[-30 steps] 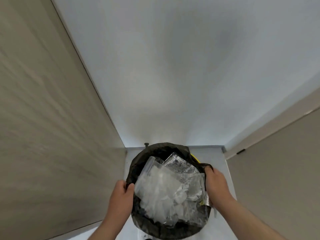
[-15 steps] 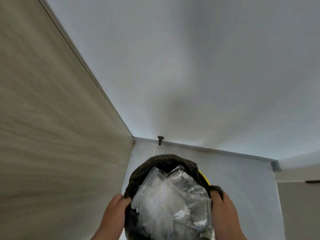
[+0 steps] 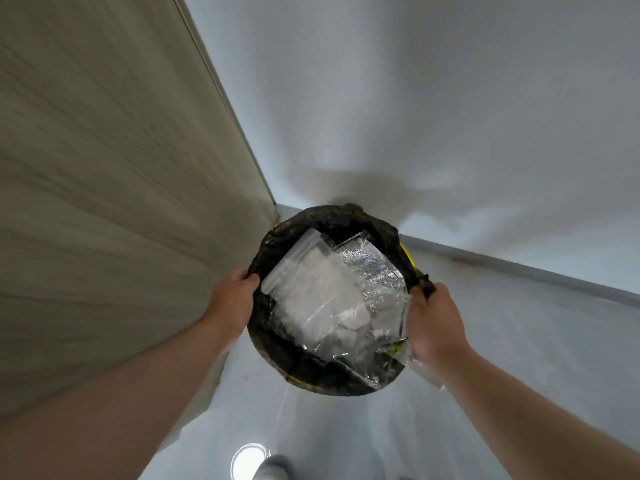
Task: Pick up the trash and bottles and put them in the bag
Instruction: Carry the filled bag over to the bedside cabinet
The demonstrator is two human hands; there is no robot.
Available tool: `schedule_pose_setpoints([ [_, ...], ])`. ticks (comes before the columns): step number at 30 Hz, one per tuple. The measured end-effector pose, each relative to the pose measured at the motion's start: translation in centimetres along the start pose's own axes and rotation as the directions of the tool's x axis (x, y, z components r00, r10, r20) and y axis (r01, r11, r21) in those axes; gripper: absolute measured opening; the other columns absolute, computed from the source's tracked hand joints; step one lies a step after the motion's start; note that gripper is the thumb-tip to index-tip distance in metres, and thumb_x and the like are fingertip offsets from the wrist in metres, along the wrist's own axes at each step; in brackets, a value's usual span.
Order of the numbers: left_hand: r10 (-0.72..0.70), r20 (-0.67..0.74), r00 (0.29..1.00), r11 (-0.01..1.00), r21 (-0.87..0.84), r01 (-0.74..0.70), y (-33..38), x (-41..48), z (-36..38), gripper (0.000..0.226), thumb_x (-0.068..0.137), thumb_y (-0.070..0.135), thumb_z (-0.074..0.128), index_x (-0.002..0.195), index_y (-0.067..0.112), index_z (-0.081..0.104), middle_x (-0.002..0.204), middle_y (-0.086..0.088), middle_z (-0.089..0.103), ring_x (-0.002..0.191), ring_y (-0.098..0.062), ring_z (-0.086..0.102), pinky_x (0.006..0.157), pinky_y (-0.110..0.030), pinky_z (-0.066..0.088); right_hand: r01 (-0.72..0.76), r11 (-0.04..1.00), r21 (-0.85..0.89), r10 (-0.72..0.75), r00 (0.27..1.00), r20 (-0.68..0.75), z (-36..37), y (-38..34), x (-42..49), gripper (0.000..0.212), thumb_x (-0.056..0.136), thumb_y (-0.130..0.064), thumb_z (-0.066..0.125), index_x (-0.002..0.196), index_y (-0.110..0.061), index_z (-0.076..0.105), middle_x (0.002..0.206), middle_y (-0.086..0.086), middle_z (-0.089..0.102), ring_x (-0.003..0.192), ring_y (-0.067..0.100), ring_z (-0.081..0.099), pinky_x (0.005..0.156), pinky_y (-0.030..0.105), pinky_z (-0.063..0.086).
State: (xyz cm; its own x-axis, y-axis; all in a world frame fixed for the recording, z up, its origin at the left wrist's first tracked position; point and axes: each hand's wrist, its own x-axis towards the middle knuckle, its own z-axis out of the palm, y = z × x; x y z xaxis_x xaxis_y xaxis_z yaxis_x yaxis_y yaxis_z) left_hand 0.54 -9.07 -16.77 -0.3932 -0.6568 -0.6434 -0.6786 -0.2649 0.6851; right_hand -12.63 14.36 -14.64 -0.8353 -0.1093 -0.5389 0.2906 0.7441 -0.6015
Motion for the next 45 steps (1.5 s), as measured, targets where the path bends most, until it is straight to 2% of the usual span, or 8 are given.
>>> schedule_pose_setpoints([
  [12,0.095,0.051,0.994,0.972,0.211,-0.104,-0.1,3.1,0.7,0.021,0.096,0.018,0.037,0.101,0.002,0.05,0.094,-0.014,0.053,0.083,-0.023,0.048,0.066,-0.032,0.038,-0.036,0.999,-0.03,0.035,0.999,-0.02,2.4,0.0,2.9,0.017,0.1,-0.026,0.035,0.101,-0.012,0.044,0.074,0.009,0.052,0.064,0.031,0.054,0.06,0.043,0.05],
  [22,-0.065,0.111,0.992,0.988,0.146,0.049,2.8,0.3,-0.6,0.019,0.092,0.027,0.058,0.096,0.009,0.051,0.095,-0.009,0.052,0.086,-0.025,0.058,0.077,-0.033,0.05,-0.155,0.978,-0.139,0.168,0.982,0.088,-0.4,-3.8,1.3,0.029,0.095,-0.015,0.041,0.122,-0.003,0.042,0.078,0.012,0.052,0.057,0.021,0.048,0.047,0.026,0.038],
  [24,0.012,0.083,0.997,0.977,0.21,-0.03,6.2,-2.4,-1.5,0.042,0.09,0.036,0.059,0.119,0.007,0.049,0.1,0.0,0.048,0.089,-0.021,0.054,0.076,-0.031,0.045,-0.126,0.982,-0.139,0.14,0.985,0.1,-2.5,-6.7,-0.4,0.05,0.092,-0.017,0.05,0.137,-0.005,0.033,0.096,0.014,0.055,0.064,0.02,0.054,0.044,0.023,0.038],
  [26,0.095,0.138,0.986,0.974,0.192,-0.121,10.3,-5.8,-2.4,0.034,0.085,0.041,0.059,0.108,0.016,0.054,0.101,-0.002,0.051,0.093,-0.02,0.053,0.079,-0.032,0.041,-0.032,0.996,-0.078,0.041,0.992,0.116,-4.9,-10.1,-3.1,0.057,0.092,-0.019,0.053,0.143,-0.01,0.031,0.116,0.012,0.055,0.08,0.02,0.058,0.055,0.024,0.044],
  [30,0.057,0.3,0.952,0.998,-0.028,-0.051,19.5,-14.4,-5.1,0.019,0.09,0.03,0.055,0.093,0.011,0.057,0.095,-0.01,0.058,0.088,-0.023,0.053,0.071,-0.03,0.044,0.065,0.992,0.111,-0.09,0.967,0.24,-9.8,-17.1,-10.5,0.022,0.089,-0.016,0.055,0.111,-0.021,0.053,0.083,-0.012,0.056,0.072,0.006,0.053,0.064,0.021,0.04],
  [33,0.068,0.282,0.957,0.991,-0.133,-0.032,24.8,-21.5,-7.7,0.056,0.067,0.045,0.056,0.107,0.006,0.061,0.104,-0.01,0.065,0.093,-0.023,0.06,0.081,-0.033,0.049,0.069,0.972,0.223,-0.132,0.95,0.281,-14.2,-21.7,-16.4,0.016,0.087,-0.017,0.056,0.101,-0.023,0.054,0.088,-0.008,0.059,0.075,0.009,0.055,0.065,0.02,0.04],
  [37,0.142,0.221,0.965,0.971,-0.219,-0.093,30.0,-31.1,-11.3,0.066,0.042,0.059,0.053,0.089,0.014,0.061,0.084,0.001,0.06,0.075,-0.013,0.054,0.074,-0.031,0.045,0.131,0.953,0.275,-0.213,0.931,0.296,-21.2,-27.6,-23.7,0.01,0.088,-0.029,0.054,0.098,-0.03,0.054,0.094,-0.012,0.059,0.083,0.002,0.053,0.073,0.019,0.039],
  [45,0.321,0.137,0.937,0.919,-0.283,-0.273,36.3,-46.8,-16.8,0.023,0.086,0.041,0.054,0.091,0.019,0.061,0.096,0.0,0.063,0.091,-0.014,0.058,0.091,-0.036,0.045,0.178,0.894,0.411,-0.321,0.895,0.311,-33.1,-32.1,-36.8,0.032,0.093,-0.03,0.056,0.124,-0.024,0.055,0.124,-0.01,0.055,0.108,0.004,0.052,0.098,0.028,0.038],
])
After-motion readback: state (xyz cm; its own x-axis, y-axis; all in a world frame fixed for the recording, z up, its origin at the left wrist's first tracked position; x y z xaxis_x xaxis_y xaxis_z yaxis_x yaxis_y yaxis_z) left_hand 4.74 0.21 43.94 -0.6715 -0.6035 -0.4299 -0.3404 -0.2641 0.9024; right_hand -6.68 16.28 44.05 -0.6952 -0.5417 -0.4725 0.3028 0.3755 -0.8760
